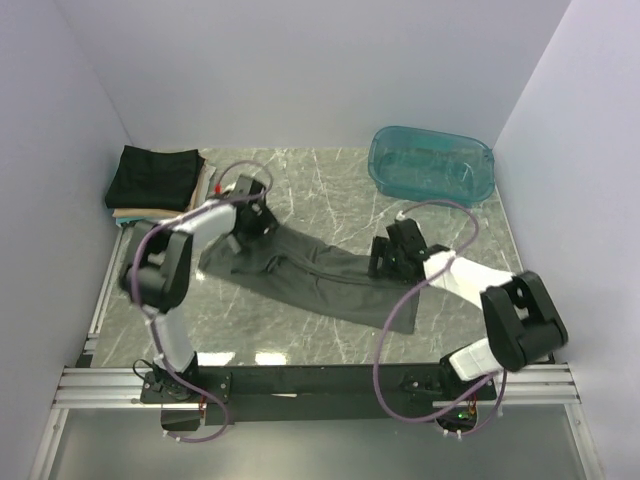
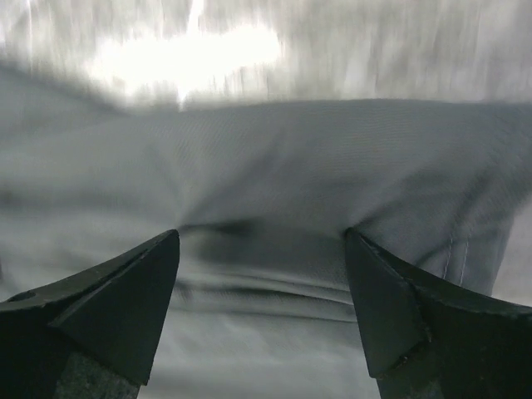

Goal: Fold and stack the t-shirts
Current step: Fold the tshirt

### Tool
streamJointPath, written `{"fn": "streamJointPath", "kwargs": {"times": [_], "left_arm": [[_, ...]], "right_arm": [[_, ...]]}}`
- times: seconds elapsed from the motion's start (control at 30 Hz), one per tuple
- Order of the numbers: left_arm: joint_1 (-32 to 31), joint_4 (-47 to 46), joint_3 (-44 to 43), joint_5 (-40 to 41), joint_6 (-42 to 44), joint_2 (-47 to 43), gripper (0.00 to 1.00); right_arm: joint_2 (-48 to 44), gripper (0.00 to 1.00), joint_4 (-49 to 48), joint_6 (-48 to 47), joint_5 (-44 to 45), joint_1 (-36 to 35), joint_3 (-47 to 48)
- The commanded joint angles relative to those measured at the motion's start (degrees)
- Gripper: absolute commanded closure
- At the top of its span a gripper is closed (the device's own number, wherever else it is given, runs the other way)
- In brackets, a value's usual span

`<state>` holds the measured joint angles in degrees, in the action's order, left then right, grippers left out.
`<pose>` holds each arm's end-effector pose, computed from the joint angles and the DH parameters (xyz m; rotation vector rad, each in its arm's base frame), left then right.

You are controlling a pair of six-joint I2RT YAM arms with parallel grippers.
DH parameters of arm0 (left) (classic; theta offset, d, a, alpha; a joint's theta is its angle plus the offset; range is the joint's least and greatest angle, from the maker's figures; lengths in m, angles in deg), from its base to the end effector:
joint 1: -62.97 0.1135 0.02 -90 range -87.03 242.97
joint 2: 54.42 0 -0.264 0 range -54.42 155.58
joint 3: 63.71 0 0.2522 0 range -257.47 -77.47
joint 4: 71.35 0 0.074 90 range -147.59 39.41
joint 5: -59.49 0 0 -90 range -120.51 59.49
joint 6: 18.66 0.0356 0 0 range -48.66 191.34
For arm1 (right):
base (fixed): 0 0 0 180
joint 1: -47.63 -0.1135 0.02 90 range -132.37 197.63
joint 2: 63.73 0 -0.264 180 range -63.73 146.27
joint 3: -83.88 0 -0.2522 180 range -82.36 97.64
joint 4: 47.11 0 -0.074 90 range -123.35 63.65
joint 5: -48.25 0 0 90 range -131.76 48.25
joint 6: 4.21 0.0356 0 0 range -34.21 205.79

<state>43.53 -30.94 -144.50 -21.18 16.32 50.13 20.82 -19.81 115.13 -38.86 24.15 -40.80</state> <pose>0.3458 -0.1159 0.1692 -0.8663 2.5359 -0.1976 0.2533 0.1081 0.1618 0.1515 2.5775 0.2870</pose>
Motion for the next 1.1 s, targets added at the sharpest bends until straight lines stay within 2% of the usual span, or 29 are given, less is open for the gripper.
{"fn": "streamJointPath", "kwargs": {"times": [0.0, 0.07, 0.13, 0.17, 0.27, 0.3, 0.37, 0.57, 0.7, 0.83, 0.9, 1.07], "left_arm": [[-0.24, -0.56, -12.21, -3.34, 2.99, 14.93, 0.01], [-1.55, 3.13, -23.69, -2.47, 3.26, 19.35, 0.01], [-2.35, 5.06, -31.11, -2.99, 3.61, 25.77, 0.0], [-2.62, 6.55, -38.37, -4.04, 3.96, 27.96, 0.01], [-2.79, 7.53, -50.96, -9.05, 3.79, 36.67, 0.01], [-2.79, 7.27, -53.36, -13.15, 3.7, 39.99, 0.01], [-3.06, 4.66, -57.58, -16.16, 2.29, 42.3, 0.01], [-4.73, -2.56, -57.87, -15.39, -2.36, 44.51, 0.01], [-4.64, -3.01, -61.73, -14.68, -4.21, 47.75, 0.01], [-4.82, -14.58, -58.67, -19.42, -3.25, 47.15, 0.01], [-5.25, -16.45, -59.01, -21.61, -2.11, 47.15, 0.0], [-7.19, -16.19, -61.56, -21.1, 4.57, 44.0, 0.0]], "right_arm": [[-6.05, 0.12, 4.83, 1.42, -5.87, -1.64, -6.21], [-9.74, 0.11, 5.18, 2.12, -7.89, -6.2, -7.8], [-11.33, 0.1, 4.83, 4.05, -10.44, -10.24, -9.99], [-12.47, 0.1, 4.22, 5.19, -14.11, -13.31, -10.88], [-13.97, 0.09, 0.53, 9.06, -18.71, -19.99, -14.4], [-14.15, 0.09, -0.43, 9.76, -19.67, -21.67, -14.75], [-13.8, 0.08, -0.53, 9.86, -19.68, -26.06, -14.49], [-12.13, 0.07, -2.2, 10.12, -19.6, -31.53, -11.33], [-11.52, 0.07, -2.37, 11.35, -18.46, -34.69, -9.75], [-10.38, 0.06, -5.1, 12.49, -17.84, -37.07, -9.22], [-9.85, 0.06, -5.54, 12.84, -16.61, -37.42, -8.35], [-11.51, 0.06, -2.83, 11.53, -9.5, -37.6, -4.48]]}}
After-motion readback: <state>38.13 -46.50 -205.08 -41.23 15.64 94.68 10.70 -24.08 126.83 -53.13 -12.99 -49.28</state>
